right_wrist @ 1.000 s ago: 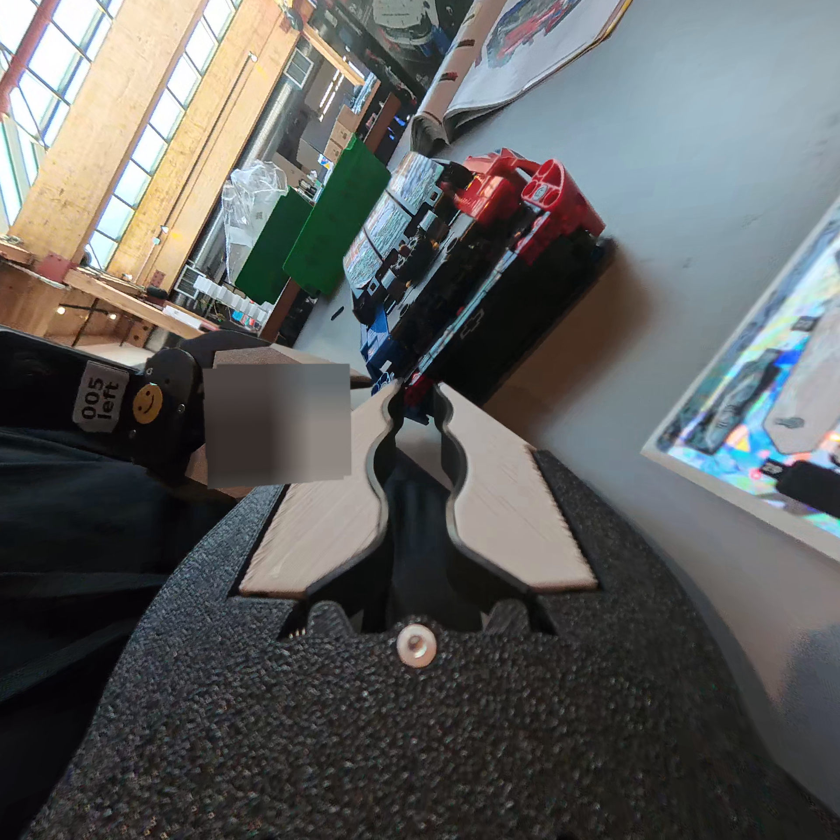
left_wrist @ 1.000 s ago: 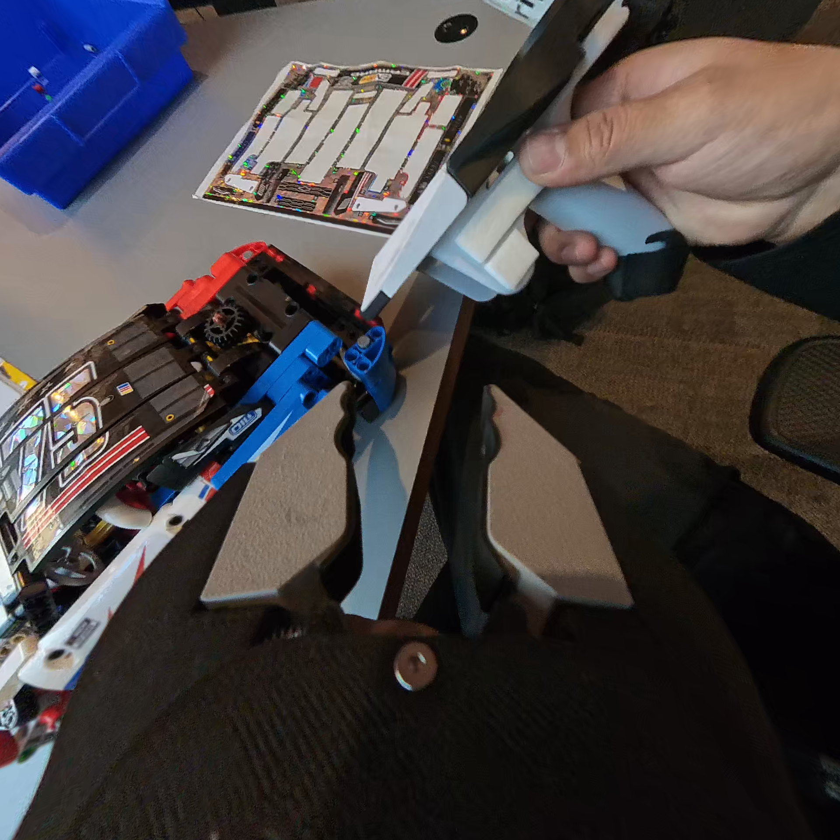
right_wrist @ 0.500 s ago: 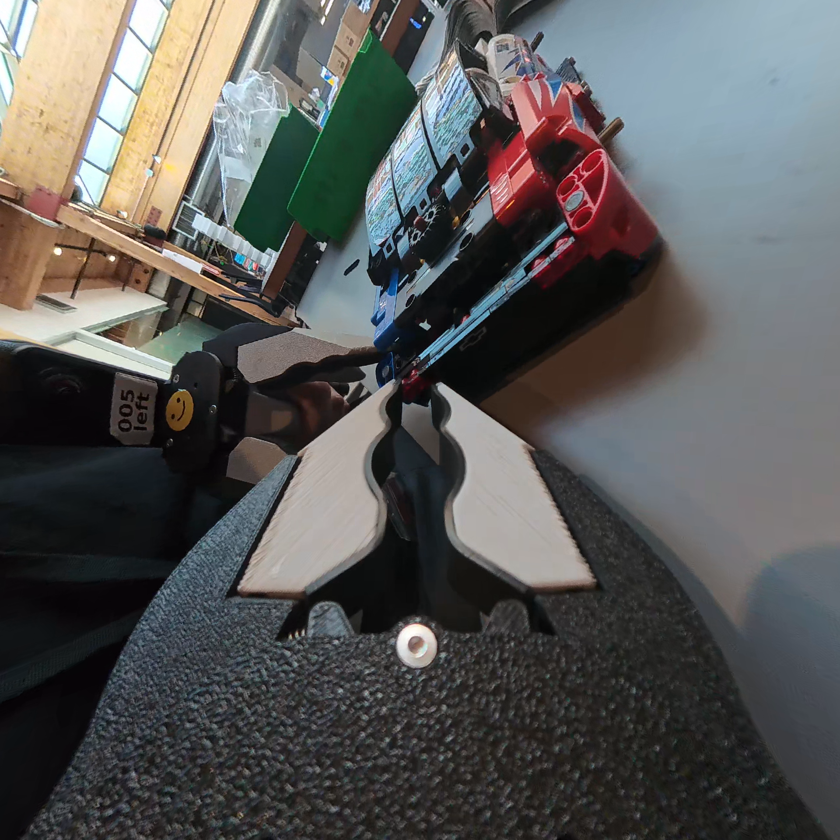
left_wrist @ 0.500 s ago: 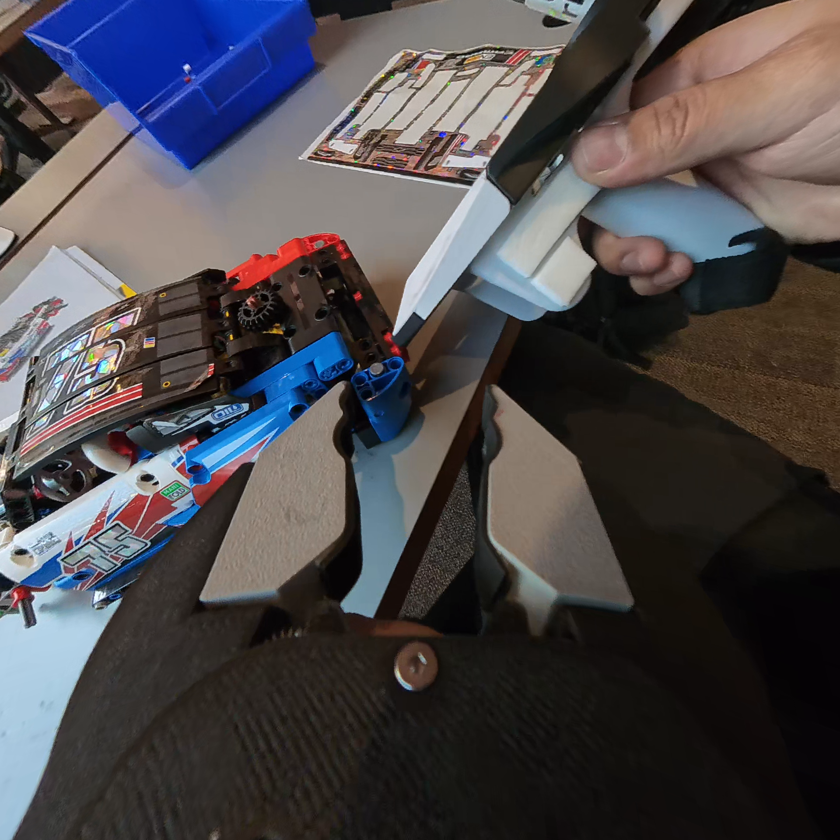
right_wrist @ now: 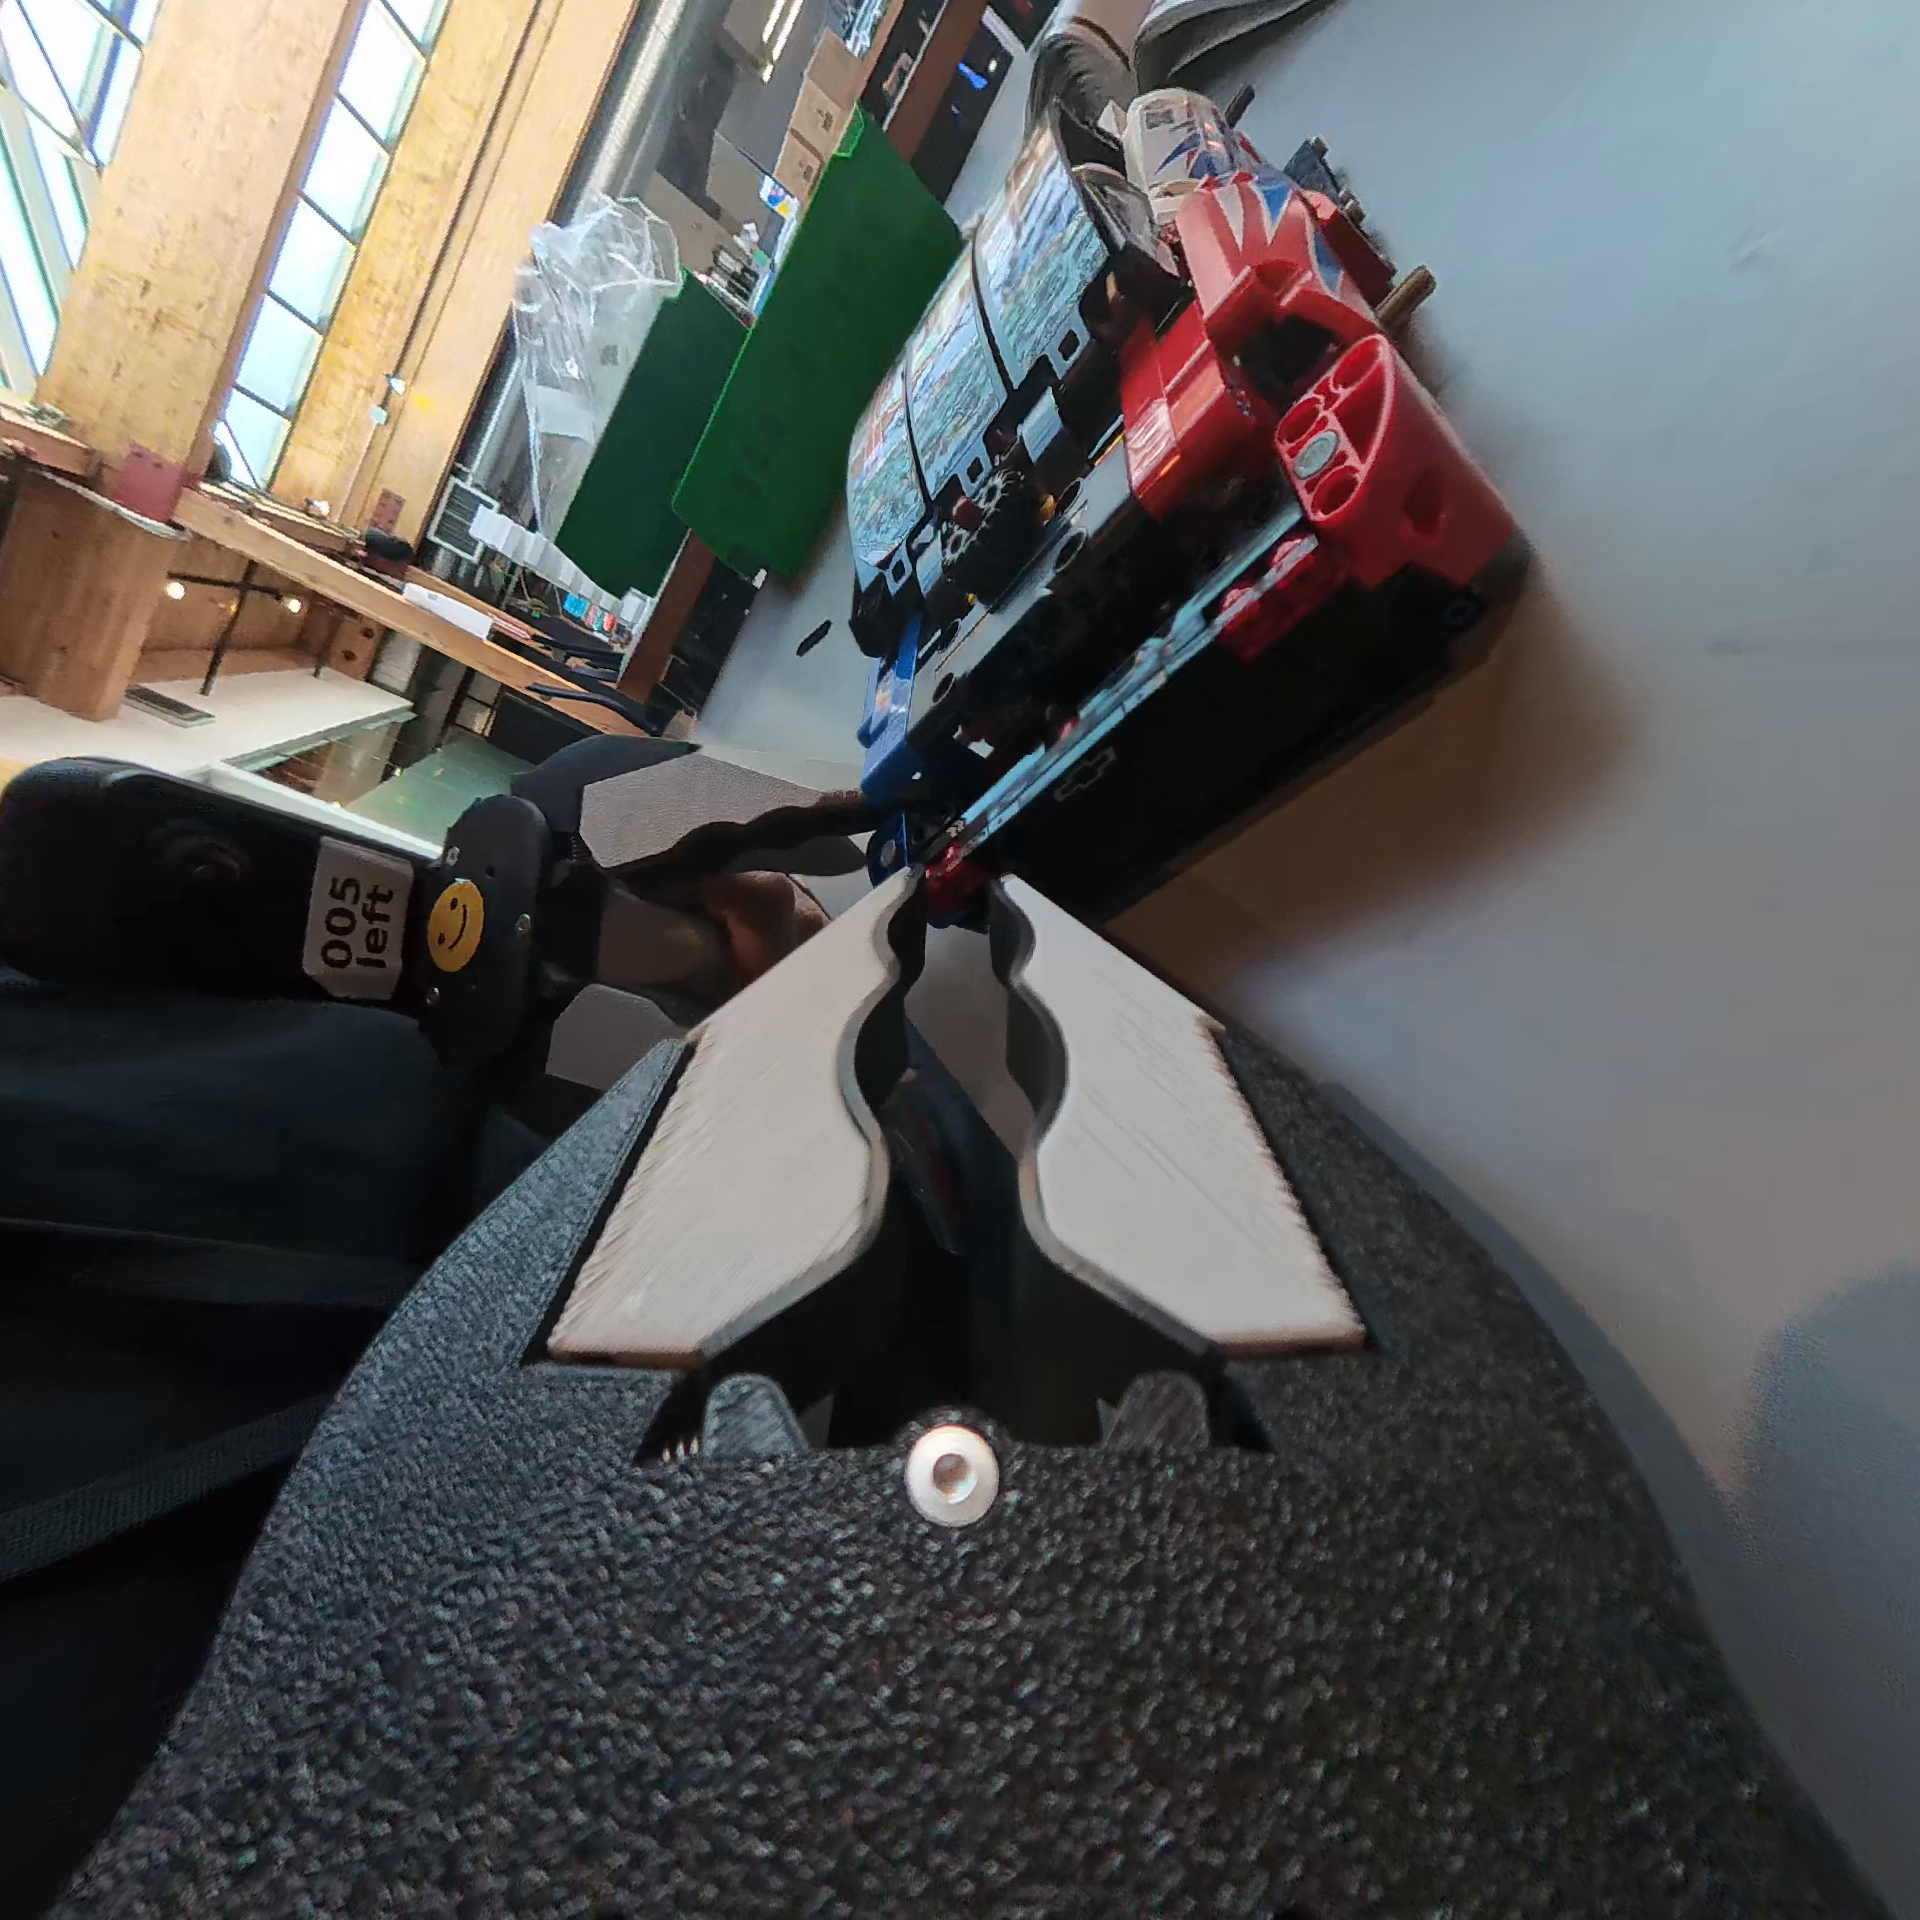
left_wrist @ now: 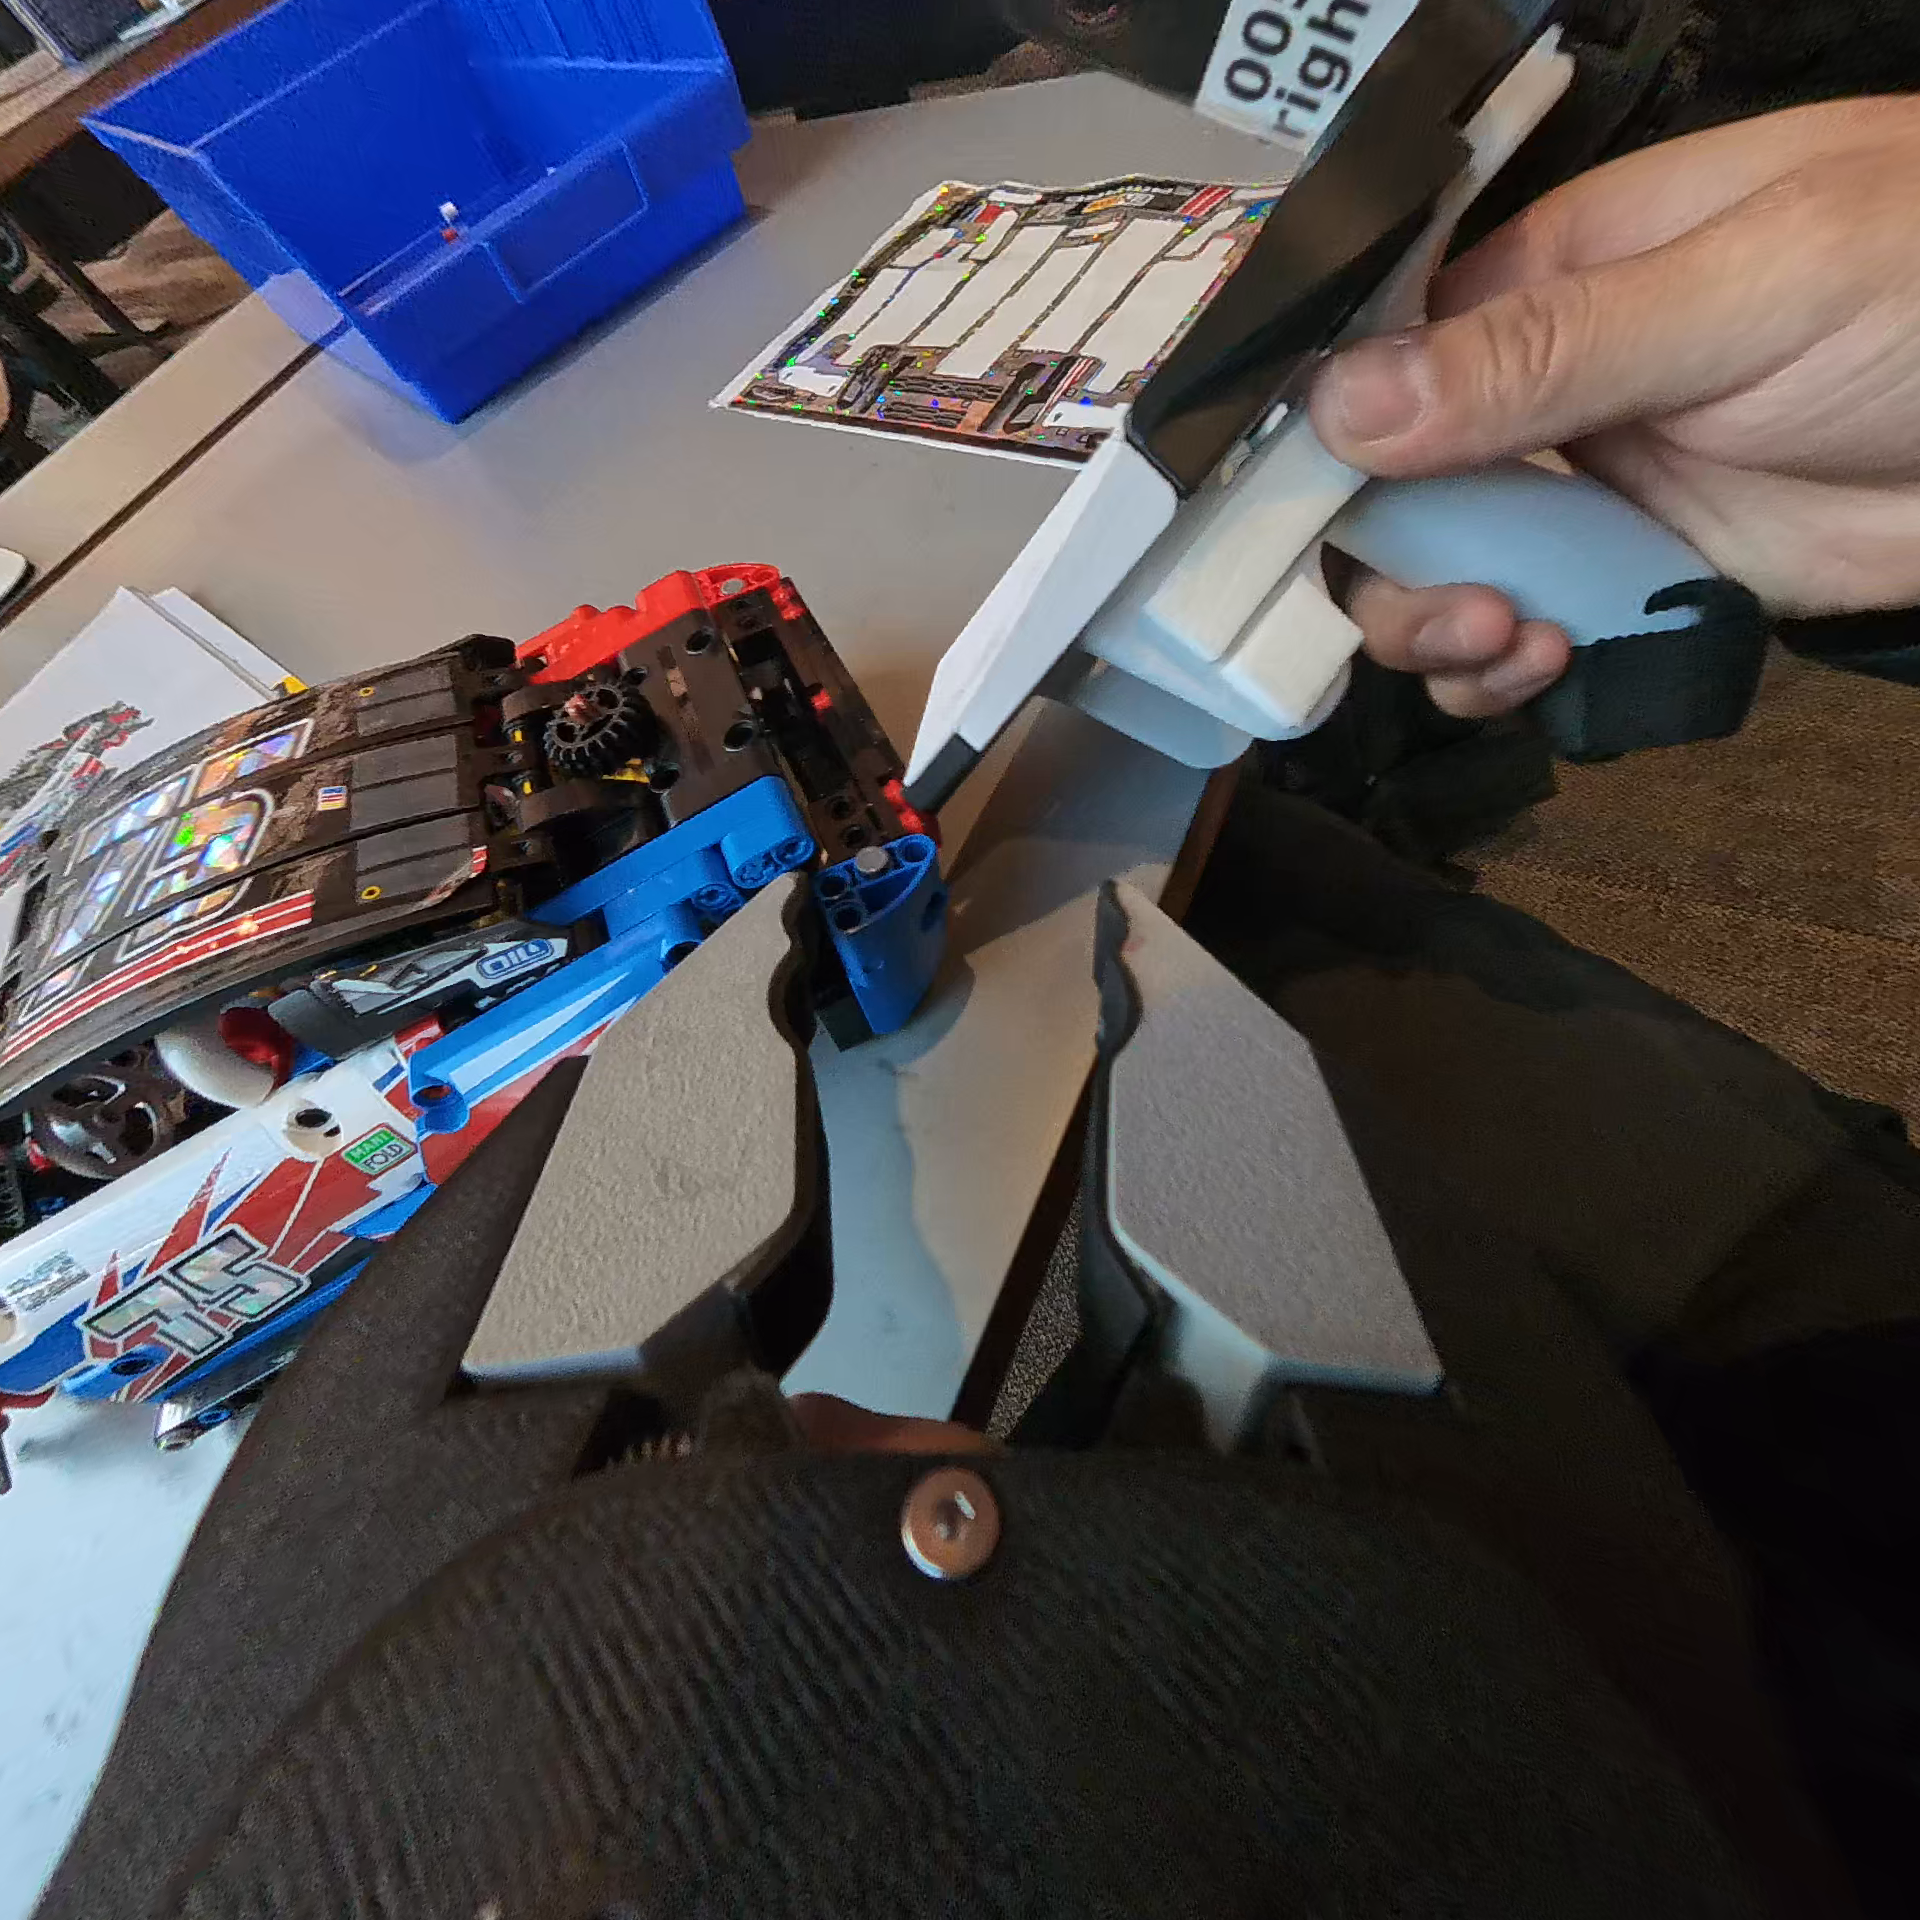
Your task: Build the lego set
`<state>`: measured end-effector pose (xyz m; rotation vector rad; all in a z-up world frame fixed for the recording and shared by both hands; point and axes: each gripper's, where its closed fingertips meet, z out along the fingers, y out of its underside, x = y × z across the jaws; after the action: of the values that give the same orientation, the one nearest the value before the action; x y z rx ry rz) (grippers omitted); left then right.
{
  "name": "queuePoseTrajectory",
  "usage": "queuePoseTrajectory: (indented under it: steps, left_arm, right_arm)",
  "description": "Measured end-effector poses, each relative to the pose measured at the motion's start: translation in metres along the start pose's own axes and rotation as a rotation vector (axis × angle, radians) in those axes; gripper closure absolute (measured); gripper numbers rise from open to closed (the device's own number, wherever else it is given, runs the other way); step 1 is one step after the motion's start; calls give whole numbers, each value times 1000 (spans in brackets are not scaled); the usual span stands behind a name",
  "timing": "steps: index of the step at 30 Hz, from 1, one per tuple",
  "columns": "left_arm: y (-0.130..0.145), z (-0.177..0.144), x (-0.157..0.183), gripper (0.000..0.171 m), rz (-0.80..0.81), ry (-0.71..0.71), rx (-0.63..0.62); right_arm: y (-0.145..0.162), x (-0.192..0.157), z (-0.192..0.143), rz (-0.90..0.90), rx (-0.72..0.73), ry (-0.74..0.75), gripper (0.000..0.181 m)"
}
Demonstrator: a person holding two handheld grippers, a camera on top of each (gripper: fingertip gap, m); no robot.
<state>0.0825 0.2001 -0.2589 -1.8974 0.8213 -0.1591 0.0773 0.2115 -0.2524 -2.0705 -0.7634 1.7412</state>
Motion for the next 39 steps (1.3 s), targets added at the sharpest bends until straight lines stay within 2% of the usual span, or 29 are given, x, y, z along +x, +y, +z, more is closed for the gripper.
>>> queuePoseTrajectory:
  steps: [7, 11, 15, 22, 25, 29, 33, 37, 39]
  left_arm:
    - [2, -5, -4, 124, -19, 50, -12]
    - [6, -9, -12, 139, 30, 21, 0]
    - [9, -15, -13, 139, 40, 10, 4]
    - [14, -23, -21, 149, 27, -29, 15]
    - [14, -24, -21, 148, 17, -38, 18]
    - [16, -26, -20, 145, 0, -44, 22]
    - [16, -25, -20, 143, -1, -62, 14]
    - [16, -23, -22, 145, 24, -97, 8]
    - [16, -23, -23, 147, 16, -97, 15]
  right_arm:
    - [1, -2, 5, -32, -38, 5, 170]
    - [5, -5, 8, -17, -50, -32, 171]
    - [9, -9, 11, -101, -82, -33, 170]
    - [6, -6, -3, -565, -168, 75, 163]
    - [3, -20, -7, -907, -202, 78, 156]
    - [-8, -33, 0, -1256, -260, 104, 161]
    - [-3, -22, 14, -1446, -410, 86, 158]
    - [7, -17, 22, -1536, -517, 36, 159]
    - [5, -11, 24, -1595, -551, 63, 162]
